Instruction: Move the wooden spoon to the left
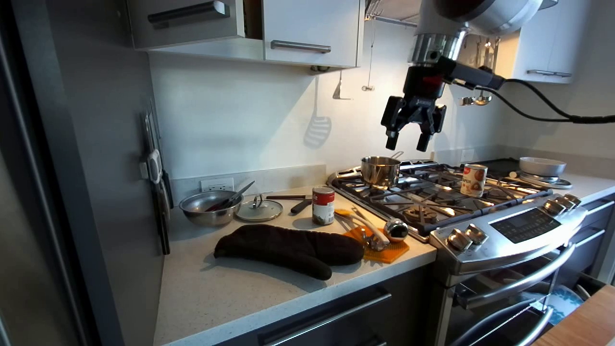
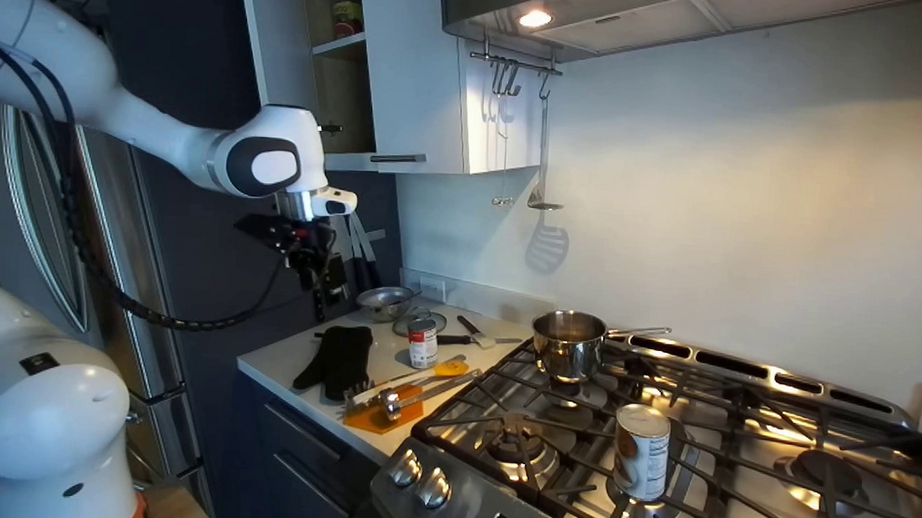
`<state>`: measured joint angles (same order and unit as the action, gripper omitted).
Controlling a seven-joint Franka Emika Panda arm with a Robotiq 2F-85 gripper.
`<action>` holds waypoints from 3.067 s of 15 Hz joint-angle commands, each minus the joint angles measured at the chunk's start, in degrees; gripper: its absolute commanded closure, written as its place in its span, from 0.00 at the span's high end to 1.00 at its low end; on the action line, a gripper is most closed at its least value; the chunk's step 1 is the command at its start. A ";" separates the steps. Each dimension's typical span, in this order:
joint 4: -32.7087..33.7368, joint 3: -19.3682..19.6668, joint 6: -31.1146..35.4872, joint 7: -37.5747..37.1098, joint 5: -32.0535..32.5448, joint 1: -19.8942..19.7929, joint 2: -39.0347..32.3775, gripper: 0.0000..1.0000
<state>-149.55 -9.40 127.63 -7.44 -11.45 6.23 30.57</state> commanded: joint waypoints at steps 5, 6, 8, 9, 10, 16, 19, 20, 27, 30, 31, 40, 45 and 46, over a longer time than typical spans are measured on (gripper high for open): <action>2.36 0.54 13.53 -0.79 1.81 -0.60 -17.29 1.00; 3.19 0.51 14.41 -0.99 1.97 -0.54 -19.44 1.00; 5.40 0.76 16.11 -1.35 2.20 -0.64 -23.68 1.00; 6.61 1.00 16.28 -0.71 2.64 -0.69 -25.44 1.00; 7.70 1.33 15.32 0.21 2.90 -0.66 -26.60 1.00; 7.77 1.49 15.38 -0.11 2.24 -0.26 -26.61 1.00; 7.89 1.49 15.38 -0.11 2.29 -0.26 -26.61 1.00; 7.90 1.49 15.38 -0.11 2.30 -0.26 -26.61 1.00; 7.90 1.49 15.38 -0.11 2.30 -0.26 -26.61 1.00; 7.90 1.49 15.38 -0.11 2.30 -0.26 -26.61 1.00; 7.90 1.49 15.38 -0.11 2.30 -0.26 -26.61 1.00; 7.91 1.49 15.38 -0.11 2.30 -0.26 -26.61 1.00; 12.20 2.72 16.39 2.77 2.18 -1.07 -32.77 1.00; 13.04 3.05 16.69 2.12 3.04 -1.29 -34.12 1.00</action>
<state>-139.38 -7.54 143.14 -6.33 -9.26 5.30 1.10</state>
